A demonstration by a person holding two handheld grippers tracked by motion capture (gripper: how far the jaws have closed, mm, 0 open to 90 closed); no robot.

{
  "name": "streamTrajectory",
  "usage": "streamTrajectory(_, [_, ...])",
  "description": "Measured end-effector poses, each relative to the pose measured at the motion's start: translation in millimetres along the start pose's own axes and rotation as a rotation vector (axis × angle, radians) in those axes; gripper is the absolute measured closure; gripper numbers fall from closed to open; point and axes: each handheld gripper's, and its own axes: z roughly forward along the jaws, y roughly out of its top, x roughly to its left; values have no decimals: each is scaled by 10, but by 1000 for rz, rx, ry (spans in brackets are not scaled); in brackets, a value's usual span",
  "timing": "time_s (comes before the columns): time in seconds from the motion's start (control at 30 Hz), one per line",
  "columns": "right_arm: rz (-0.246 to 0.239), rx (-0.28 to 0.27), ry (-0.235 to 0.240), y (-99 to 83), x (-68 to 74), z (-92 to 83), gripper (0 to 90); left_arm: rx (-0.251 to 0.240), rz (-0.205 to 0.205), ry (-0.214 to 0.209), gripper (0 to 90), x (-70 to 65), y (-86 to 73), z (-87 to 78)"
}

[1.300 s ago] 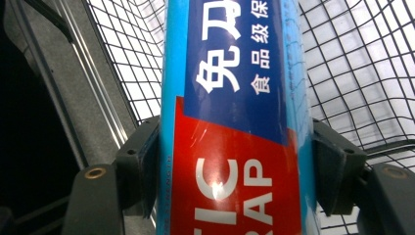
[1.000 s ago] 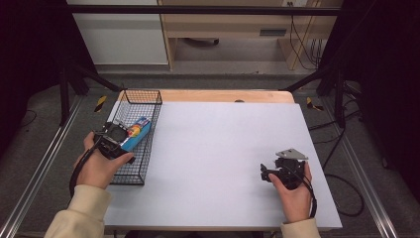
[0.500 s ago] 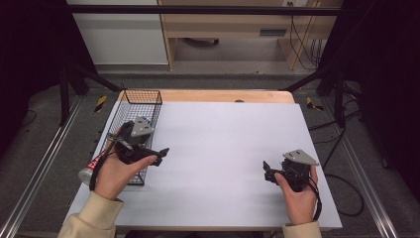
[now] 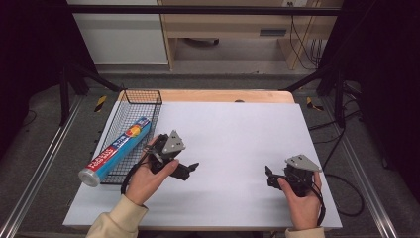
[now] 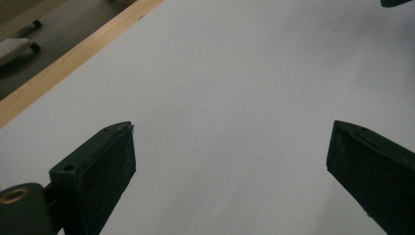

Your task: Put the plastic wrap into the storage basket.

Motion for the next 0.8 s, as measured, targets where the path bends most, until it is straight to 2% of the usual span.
streamTrajectory(0.1, [6,2,-3,-17,-15,-12,46,-24,7,-7,44,-39,-93,102])
streamTrajectory(0.17, [7,5,-4,-33,-29,-16,47,-47,8,-31,44,-61,-164,157])
streamTrajectory(0.23, [16,6,-4,-48,-41,-19,51,-73,-12,-49,43,-72,-246,207])
streamTrajectory(0.3, [21,10,-3,-61,-54,-17,53,-78,-14,-44,44,-75,-336,260])
streamTrajectory(0.33, [26,13,-3,-69,-56,-15,55,-89,-31,-54,44,-74,-387,287])
streamTrajectory(0.4, [20,19,-6,-87,-67,-5,63,-96,-63,-69,46,-58,-494,327])
streamTrajectory(0.47, [8,21,-12,-107,-74,3,71,-91,-74,-67,47,-46,-586,350])
streamTrajectory(0.63, [-7,36,-9,-172,-109,41,74,-124,-80,-62,47,-35,-689,299])
streamTrajectory(0.8, [-2,54,-2,-230,-168,101,74,-140,-50,-58,45,-87,-784,190])
